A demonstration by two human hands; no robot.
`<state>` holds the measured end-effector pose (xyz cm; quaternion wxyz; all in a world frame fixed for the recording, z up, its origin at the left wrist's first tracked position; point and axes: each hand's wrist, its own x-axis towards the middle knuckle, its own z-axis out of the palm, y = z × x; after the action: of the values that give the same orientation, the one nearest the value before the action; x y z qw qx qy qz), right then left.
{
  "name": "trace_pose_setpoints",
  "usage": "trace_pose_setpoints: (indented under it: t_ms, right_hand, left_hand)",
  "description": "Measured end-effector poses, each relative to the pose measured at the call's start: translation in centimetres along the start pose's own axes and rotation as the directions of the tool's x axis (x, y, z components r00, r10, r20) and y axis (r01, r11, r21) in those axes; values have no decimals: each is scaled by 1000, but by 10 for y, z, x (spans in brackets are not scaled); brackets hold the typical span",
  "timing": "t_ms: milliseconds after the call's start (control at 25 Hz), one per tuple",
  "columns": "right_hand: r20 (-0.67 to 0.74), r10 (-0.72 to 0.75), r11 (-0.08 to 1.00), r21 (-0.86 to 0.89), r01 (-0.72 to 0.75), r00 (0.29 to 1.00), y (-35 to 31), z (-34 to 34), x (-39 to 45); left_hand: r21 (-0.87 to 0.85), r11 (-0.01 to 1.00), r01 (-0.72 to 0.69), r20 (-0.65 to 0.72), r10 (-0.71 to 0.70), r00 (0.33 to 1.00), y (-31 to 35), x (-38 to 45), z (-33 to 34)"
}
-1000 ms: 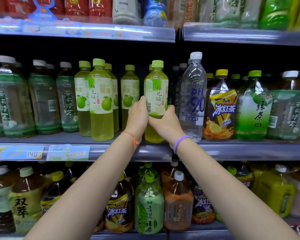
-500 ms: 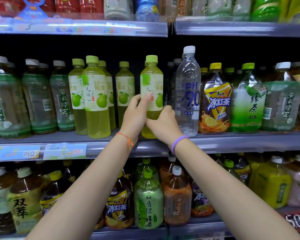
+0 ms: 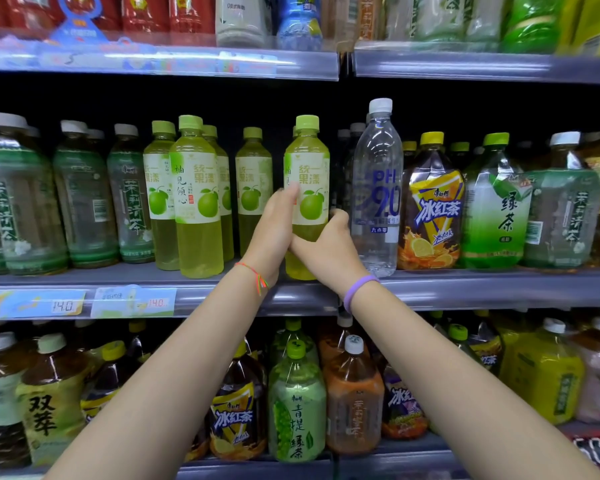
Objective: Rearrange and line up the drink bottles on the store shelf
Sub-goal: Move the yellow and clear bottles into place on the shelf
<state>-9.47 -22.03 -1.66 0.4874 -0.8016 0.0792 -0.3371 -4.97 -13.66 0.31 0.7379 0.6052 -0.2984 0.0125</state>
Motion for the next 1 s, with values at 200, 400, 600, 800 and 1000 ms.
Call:
trace_pose_setpoints:
  t_ms: [200,400,600,800,1000]
  right_hand:
    - [53,51,986,155,-59,997,-1,-3,15]
    - [94,70,984,157,-85,993,0,-2,18]
    - [57,51,988,141,-59,997,0,-4,14]
    - [47,63,992,110,-68,997,-3,-6,11]
    - [-105,-175,984,-58,169,979,-11,3,-8]
  left_hand:
    - [-148,987,65,-41,-72,997,7,6,9]
    - [-122,989,89,-45,-95,995,3,8,10]
    - [-144,987,75,-52,-83,995,4,5,12]
    - [-100,989,112,-14,-114,993,3,5,9]
    - [157,986,-55,-81,68,994,11,-5,-5]
